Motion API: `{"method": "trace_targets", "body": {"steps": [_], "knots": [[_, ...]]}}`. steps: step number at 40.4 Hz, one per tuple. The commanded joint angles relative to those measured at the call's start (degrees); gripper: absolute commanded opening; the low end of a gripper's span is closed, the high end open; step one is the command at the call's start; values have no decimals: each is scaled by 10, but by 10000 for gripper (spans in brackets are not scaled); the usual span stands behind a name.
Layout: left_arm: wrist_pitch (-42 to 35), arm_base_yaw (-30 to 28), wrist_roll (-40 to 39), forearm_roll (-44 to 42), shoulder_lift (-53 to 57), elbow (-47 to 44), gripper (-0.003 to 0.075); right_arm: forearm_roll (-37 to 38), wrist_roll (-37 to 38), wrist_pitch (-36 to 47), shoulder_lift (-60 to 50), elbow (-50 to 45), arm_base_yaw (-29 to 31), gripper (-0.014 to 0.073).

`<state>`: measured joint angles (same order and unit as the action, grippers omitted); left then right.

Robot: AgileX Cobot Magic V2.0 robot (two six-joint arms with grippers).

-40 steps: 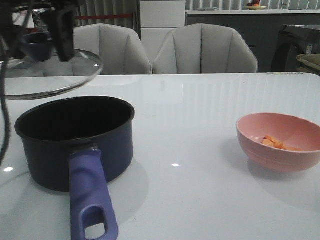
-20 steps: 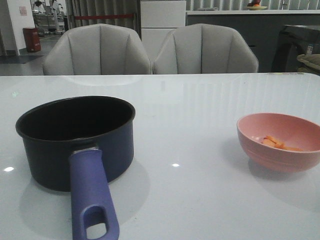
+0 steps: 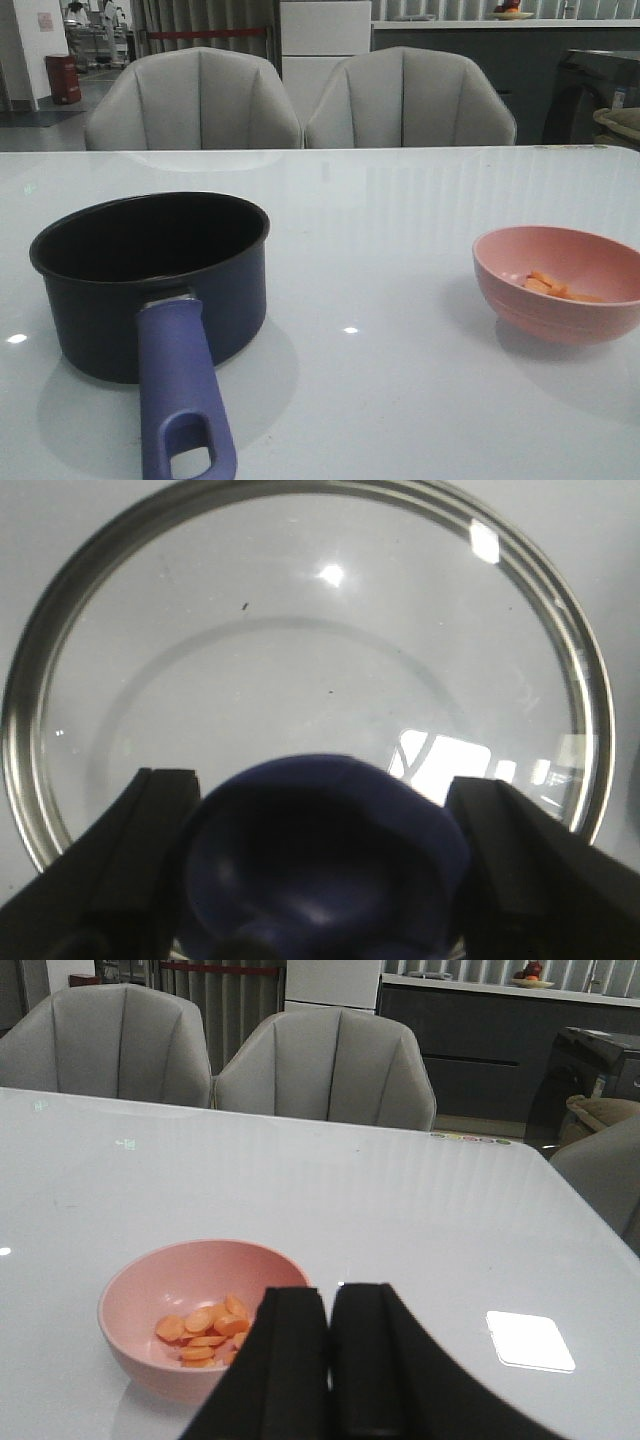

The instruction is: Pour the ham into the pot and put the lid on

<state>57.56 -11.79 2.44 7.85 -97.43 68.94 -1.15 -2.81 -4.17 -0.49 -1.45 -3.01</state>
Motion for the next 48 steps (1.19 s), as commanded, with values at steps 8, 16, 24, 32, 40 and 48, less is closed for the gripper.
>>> {"method": "trace_targets", "body": {"steps": [8,16,24,32,40,48], "knots": [[-40,1,1,11,-38,14,273,6,0,48,-12,-6,2,150],[-41,6,15,17,-81,14,285,6,0,48,-12,-6,2,150],[-39,26,29,20,-99,14,580,6,0,48,-12,-6,2,150],[-18,38,29,17,-95,35,641,6,0,48,-12,-6,3,150],[-17,51,29,17,-36,49,608,6,0,48,-12,-6,3,150],[-58,66,29,16,66,23,564,6,0,48,-12,-6,3,150]]}}
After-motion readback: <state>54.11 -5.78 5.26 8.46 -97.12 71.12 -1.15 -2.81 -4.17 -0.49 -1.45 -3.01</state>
